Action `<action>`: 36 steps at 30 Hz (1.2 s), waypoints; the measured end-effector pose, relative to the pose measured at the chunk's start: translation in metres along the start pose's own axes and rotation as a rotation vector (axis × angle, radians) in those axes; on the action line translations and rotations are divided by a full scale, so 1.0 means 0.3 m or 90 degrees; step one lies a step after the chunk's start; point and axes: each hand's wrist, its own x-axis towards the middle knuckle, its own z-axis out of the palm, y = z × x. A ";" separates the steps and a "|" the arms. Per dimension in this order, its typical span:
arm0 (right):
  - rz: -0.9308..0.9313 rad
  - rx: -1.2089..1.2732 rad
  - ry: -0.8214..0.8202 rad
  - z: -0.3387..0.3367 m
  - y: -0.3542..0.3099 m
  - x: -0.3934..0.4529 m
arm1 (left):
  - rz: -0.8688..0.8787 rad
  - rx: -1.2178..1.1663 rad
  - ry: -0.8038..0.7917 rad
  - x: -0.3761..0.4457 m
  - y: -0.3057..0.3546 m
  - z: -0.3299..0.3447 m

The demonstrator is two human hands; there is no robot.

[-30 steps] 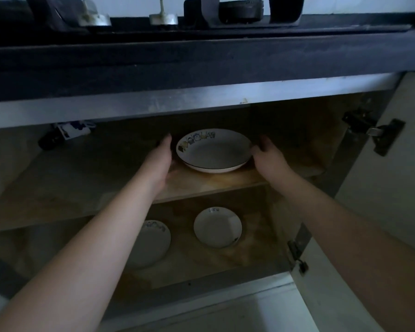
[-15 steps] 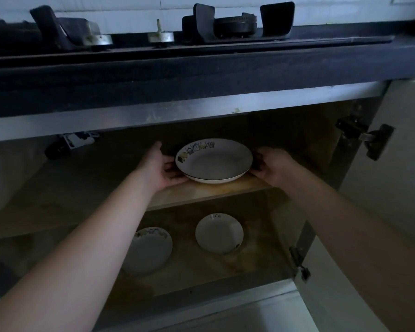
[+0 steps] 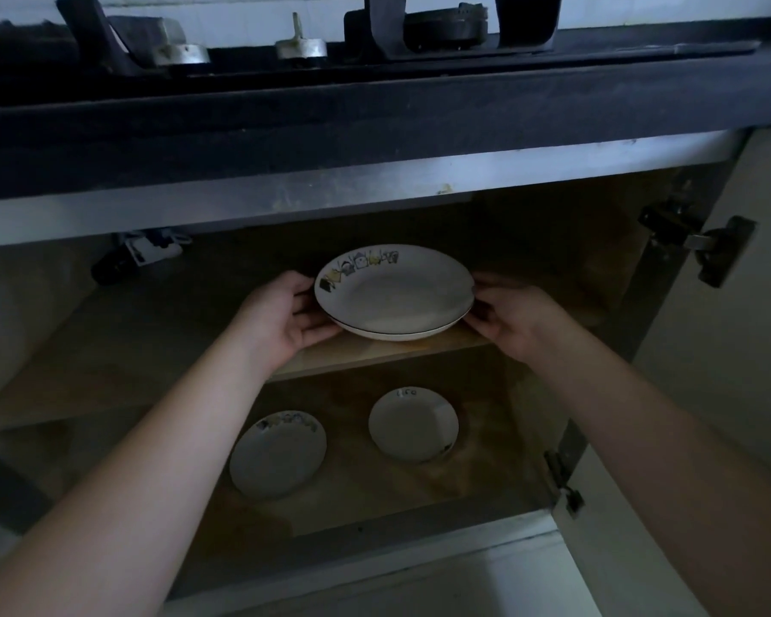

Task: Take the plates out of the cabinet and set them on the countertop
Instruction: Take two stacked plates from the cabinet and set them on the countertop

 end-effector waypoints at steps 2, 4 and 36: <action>0.007 0.000 0.002 0.005 0.001 0.003 | -0.001 -0.010 0.009 -0.013 -0.002 -0.007; 0.021 0.006 -0.007 0.011 -0.005 -0.001 | -0.016 -0.018 0.025 -0.032 0.007 -0.010; 0.272 -0.170 -0.015 0.155 -0.467 -1.195 | -0.269 -0.034 0.109 -1.247 0.371 -0.066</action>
